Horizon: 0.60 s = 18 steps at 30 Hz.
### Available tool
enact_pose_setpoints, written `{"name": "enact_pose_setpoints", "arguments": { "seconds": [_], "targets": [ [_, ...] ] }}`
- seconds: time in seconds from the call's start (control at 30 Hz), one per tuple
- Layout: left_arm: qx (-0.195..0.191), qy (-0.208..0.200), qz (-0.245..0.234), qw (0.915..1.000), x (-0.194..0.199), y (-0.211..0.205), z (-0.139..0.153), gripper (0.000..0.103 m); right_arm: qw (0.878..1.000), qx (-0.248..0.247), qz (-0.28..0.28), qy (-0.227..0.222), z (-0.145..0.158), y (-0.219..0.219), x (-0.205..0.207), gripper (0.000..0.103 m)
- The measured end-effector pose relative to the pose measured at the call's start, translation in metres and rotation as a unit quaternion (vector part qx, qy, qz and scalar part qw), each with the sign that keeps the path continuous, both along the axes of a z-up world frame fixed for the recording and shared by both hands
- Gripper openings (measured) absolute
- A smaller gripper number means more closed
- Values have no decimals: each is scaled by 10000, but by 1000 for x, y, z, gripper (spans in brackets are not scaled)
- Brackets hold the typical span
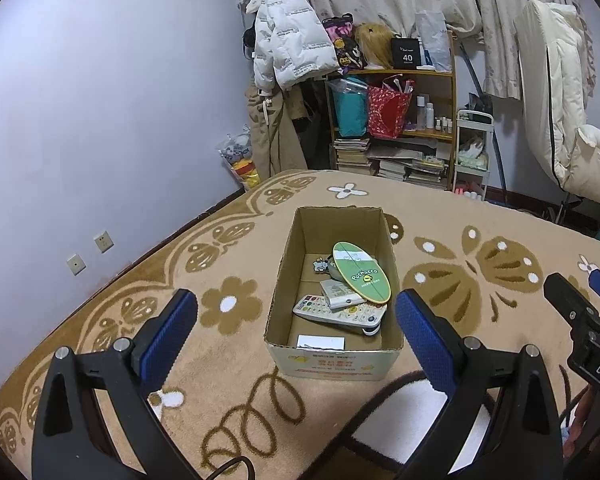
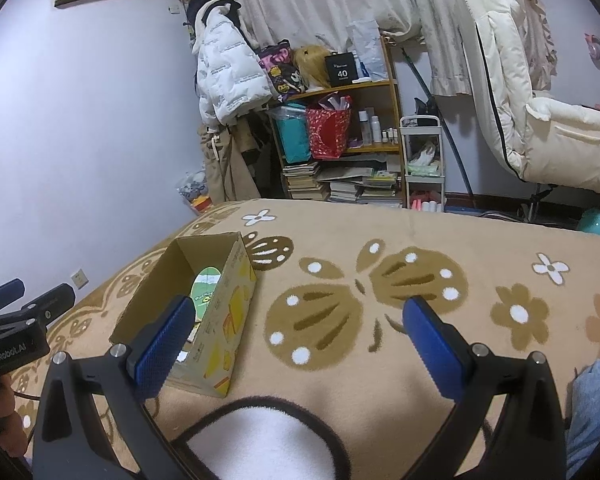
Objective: Organize rigid objects
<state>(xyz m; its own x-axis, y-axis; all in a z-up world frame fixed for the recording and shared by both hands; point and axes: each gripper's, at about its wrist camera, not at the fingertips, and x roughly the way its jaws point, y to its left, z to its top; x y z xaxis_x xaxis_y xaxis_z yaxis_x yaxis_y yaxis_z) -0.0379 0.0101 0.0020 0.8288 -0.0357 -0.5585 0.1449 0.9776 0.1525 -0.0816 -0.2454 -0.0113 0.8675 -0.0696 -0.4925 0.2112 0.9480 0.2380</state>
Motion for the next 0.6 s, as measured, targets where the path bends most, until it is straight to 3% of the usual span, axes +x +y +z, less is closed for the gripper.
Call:
{"name": "enact_pose_setpoints", "arguments": {
  "seconds": [0.6],
  "targets": [
    [38,175,-104,9998,1,-2,-6,99,9998,-203,-28,41,-2,3,2,103]
  ]
}}
